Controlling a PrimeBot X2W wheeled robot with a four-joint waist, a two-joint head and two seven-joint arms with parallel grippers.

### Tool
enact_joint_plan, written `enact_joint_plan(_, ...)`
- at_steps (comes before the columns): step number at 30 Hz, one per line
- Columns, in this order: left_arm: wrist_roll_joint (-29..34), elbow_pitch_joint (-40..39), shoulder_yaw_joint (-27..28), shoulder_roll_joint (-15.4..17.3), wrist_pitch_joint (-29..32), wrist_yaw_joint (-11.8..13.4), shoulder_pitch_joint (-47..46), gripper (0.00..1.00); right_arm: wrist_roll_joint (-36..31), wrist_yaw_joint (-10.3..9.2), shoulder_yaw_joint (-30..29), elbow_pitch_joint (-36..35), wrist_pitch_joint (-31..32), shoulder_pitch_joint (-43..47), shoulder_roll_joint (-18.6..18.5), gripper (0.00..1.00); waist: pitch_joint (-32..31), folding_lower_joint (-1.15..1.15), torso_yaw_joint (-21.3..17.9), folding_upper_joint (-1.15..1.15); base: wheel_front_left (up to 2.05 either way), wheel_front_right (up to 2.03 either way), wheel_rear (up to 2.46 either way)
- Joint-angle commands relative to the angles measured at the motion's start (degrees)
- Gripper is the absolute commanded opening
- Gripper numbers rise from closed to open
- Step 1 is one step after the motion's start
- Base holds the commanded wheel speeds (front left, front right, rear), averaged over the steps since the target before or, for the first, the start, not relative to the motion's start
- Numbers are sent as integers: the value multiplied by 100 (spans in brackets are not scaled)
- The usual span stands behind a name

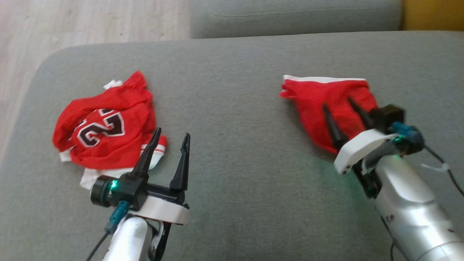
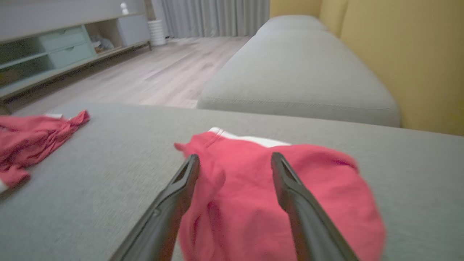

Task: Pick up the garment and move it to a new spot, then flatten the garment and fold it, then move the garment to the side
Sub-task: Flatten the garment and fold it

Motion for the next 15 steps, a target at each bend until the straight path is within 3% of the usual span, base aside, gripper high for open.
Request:
enact_joint_plan(1, -43, -219, 257, 4, -36, 34, -126, 100, -53, -5, -53, -244, -83, 69, 45, 100, -55, 0, -118, 0, 0, 0, 0)
enact_joint_plan(7, -38, -335, 312, 3, -36, 49, -89, 100, -804, -5, -1264, -1583, -92, 857, 286, 100, -77, 0, -509, 0, 0, 0, 0)
enact_joint_plan(15, -99, -383, 337, 2, -36, 101, 32, 100, -1715, -5, -2270, -2750, -93, 1872, 698, 100, -90, 0, -810, 0, 0, 0, 0)
